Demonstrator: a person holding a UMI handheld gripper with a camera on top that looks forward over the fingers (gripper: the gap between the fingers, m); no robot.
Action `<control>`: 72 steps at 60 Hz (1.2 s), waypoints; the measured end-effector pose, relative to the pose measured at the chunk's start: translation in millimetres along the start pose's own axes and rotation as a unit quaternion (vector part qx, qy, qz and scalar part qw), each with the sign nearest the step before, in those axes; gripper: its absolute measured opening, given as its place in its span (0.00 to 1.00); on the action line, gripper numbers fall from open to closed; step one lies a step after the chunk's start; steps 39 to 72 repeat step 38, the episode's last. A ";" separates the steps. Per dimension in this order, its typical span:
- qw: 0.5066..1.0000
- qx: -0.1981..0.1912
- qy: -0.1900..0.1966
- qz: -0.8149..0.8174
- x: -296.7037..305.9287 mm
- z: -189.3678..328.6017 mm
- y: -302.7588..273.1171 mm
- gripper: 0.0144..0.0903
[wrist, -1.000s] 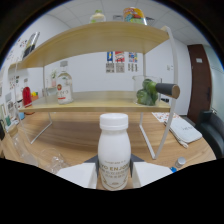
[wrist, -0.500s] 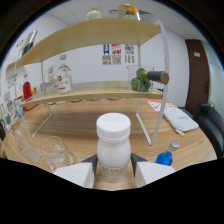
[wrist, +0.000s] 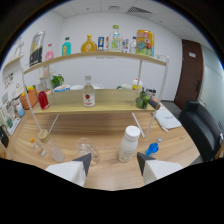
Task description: Make me a cup of Mount Fuji.
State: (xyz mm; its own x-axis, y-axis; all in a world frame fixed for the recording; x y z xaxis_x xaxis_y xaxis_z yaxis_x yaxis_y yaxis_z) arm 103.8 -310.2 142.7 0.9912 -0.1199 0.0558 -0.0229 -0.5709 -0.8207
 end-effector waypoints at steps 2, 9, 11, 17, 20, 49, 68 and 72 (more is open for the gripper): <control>1.000 -0.006 0.002 0.000 -7.6 -5.2 2.7 0.94; 1.000 -0.026 0.003 0.002 -33.3 -18.3 11.9 0.94; 1.000 -0.031 0.002 0.001 -39.6 -21.9 14.6 0.94; 0.999 -0.035 0.003 -0.009 -53.6 -29.4 17.4 0.94; 0.999 -0.036 0.003 -0.012 -58.9 -32.7 17.7 0.94; 0.999 -0.044 -0.007 -0.021 -73.8 -34.3 19.1 0.94; 0.999 -0.044 -0.007 -0.021 -73.8 -34.3 19.1 0.94; 0.999 -0.044 -0.007 -0.021 -73.8 -34.3 19.1 0.94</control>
